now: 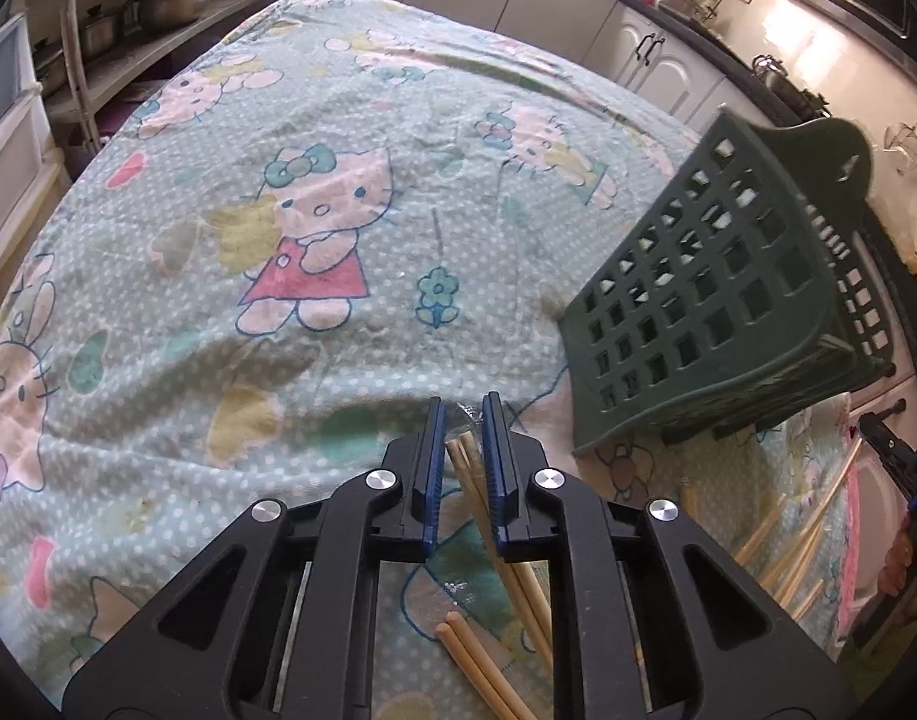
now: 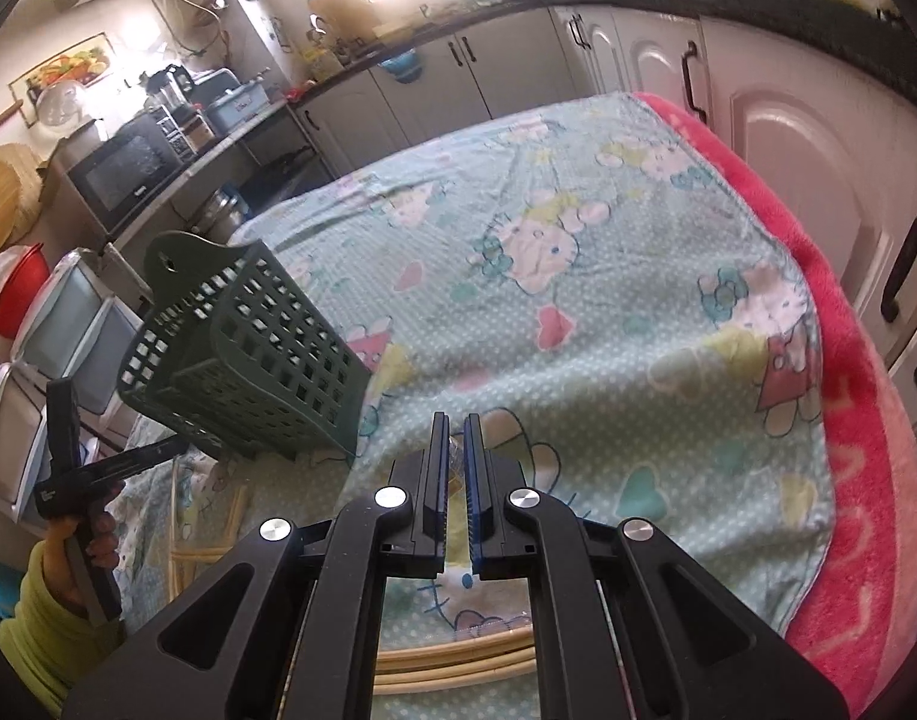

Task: Organize utensils
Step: 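Close the left tool on a chopstick pair while the right tool closes on chopsticks, then lift the left tool's chopsticks over the green holder while the right tool carries its chopsticks there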

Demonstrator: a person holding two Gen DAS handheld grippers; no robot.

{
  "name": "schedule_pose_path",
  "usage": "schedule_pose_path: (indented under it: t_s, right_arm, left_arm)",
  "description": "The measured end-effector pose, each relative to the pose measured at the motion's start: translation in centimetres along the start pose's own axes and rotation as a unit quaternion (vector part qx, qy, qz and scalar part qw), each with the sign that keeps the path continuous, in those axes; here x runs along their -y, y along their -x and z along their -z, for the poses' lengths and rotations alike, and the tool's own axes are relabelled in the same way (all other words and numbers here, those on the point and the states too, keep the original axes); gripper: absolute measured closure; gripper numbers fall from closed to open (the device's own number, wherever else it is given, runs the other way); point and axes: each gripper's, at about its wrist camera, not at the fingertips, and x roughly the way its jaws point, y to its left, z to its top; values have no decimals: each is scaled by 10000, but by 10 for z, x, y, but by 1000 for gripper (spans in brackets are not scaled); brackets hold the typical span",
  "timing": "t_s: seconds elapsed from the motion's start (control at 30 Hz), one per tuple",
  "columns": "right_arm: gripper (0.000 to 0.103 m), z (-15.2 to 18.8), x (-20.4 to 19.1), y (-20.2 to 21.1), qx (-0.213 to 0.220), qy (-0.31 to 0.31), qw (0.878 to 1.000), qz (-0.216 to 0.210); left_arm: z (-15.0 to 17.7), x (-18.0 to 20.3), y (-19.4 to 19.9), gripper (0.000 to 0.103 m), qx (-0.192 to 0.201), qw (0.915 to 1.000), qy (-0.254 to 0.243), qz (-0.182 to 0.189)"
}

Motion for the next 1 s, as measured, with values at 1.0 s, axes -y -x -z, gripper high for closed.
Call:
schedule_pose_path:
  t_s: [1.0]
  right_arm:
    - [101,-21,-82,117,1544,1212,9791,-536]
  left_arm:
    - [-5,67,135,97,1530,9828,-806,645]
